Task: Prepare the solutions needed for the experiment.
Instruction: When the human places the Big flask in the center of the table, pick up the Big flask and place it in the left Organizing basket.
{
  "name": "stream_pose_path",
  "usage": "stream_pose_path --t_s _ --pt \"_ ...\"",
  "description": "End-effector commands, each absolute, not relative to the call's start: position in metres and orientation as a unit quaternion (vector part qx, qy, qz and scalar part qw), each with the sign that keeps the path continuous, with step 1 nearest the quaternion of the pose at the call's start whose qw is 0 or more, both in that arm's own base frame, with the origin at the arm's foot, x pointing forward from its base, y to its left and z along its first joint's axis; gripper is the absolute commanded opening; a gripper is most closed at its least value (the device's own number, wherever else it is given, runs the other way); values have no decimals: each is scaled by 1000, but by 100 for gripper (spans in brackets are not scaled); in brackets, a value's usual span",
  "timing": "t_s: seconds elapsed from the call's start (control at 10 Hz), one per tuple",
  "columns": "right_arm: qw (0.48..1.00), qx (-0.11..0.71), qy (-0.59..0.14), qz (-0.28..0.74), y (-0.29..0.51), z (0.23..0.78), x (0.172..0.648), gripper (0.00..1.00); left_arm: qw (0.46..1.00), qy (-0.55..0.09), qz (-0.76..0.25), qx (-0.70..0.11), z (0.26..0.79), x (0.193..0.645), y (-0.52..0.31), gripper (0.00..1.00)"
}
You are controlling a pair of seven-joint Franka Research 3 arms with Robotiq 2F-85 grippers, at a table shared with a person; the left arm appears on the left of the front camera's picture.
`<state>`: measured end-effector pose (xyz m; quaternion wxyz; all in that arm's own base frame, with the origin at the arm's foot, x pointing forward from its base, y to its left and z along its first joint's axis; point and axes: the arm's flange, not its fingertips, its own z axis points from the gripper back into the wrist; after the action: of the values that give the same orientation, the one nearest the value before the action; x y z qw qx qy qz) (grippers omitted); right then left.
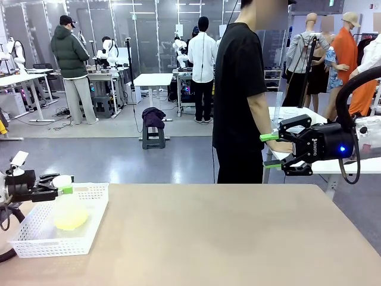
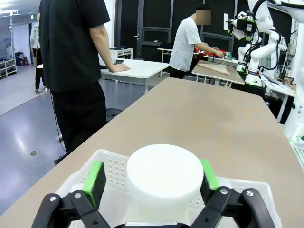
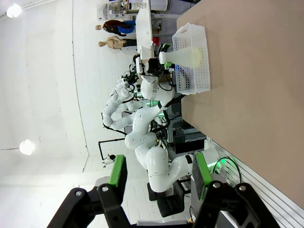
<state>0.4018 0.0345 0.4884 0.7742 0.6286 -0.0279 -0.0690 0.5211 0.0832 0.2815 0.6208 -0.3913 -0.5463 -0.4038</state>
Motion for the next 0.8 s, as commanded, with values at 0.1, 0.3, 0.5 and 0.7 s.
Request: stream_pose_path --t_s 0.1,0.3,0.5,0.7 --pt "773 629 -33 -70 36 489 402 70 639 -541 -396 -377 297 512 90 100" --pt "773 629 -33 -70 36 489 402 70 628 -545 -402 -384 288 517 92 100" --pt "773 629 -33 -70 36 489 402 70 628 -545 -402 -384 288 517 92 100" --pt "773 629 -33 -70 36 489 402 70 628 -545 -402 -384 288 517 92 100"
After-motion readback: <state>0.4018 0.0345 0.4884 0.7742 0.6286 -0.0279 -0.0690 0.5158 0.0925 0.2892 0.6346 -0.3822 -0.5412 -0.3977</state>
